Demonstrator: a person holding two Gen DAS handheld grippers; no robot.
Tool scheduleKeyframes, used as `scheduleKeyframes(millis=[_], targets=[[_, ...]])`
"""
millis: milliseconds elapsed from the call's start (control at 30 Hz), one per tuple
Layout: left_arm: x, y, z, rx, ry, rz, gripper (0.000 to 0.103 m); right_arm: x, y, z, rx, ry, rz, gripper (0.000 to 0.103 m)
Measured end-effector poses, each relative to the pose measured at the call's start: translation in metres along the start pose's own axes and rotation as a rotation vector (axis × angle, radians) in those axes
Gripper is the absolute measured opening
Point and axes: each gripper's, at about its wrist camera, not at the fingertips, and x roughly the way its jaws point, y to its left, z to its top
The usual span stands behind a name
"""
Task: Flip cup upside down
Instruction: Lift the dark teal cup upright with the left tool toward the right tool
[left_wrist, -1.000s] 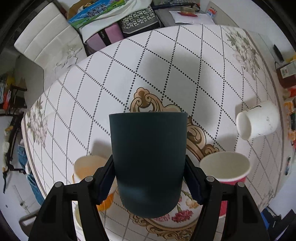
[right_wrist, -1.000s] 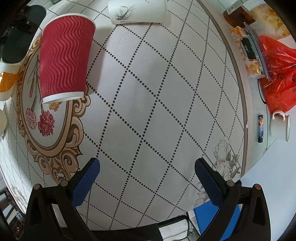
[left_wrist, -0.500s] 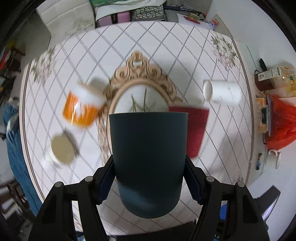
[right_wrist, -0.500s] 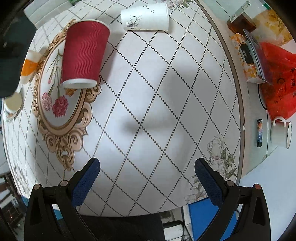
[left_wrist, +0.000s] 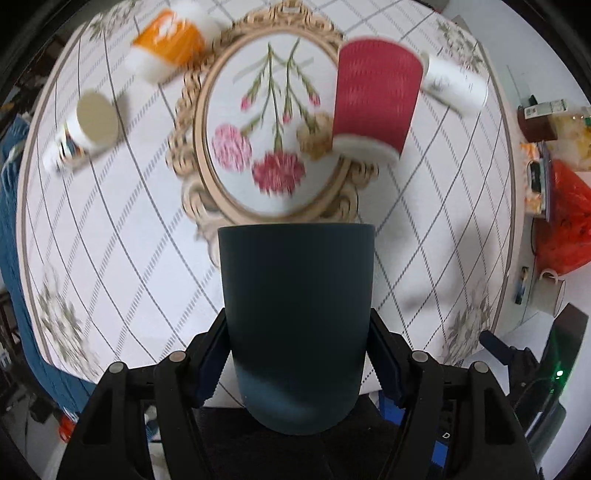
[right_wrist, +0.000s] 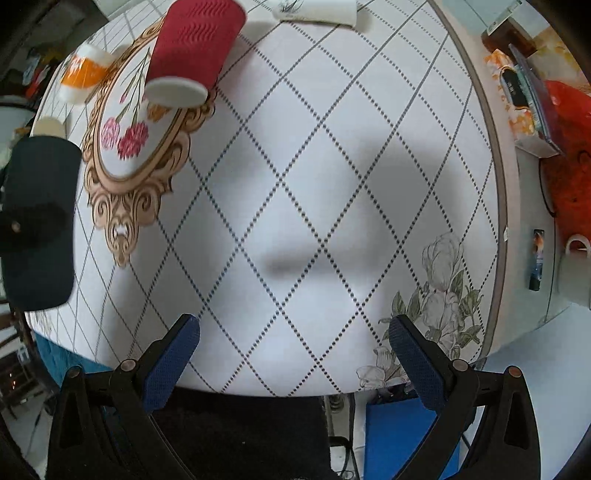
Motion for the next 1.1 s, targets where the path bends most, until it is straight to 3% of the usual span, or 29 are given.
scheduleKeyframes(millis=[233, 600, 1100], targets=[[0.036, -0.011, -0.019, -0.035, 0.05, -0.029, 0.067, 0.018, -0.009, -0.017, -0.035, 0.038, -0.011, 0.103], [0.081, -0.039, -0.006, 0.02, 0.088, -0.006, 0.067, 0.035, -0.039, -0.027, 0.028, 0.07, -0.043, 0.103], [0.099, -0.037, -0.002, 0.003, 0.085, 0.003, 0.067, 0.036, -0.058, -0.017, 0.072, 0.067, -0.046, 0.103]])
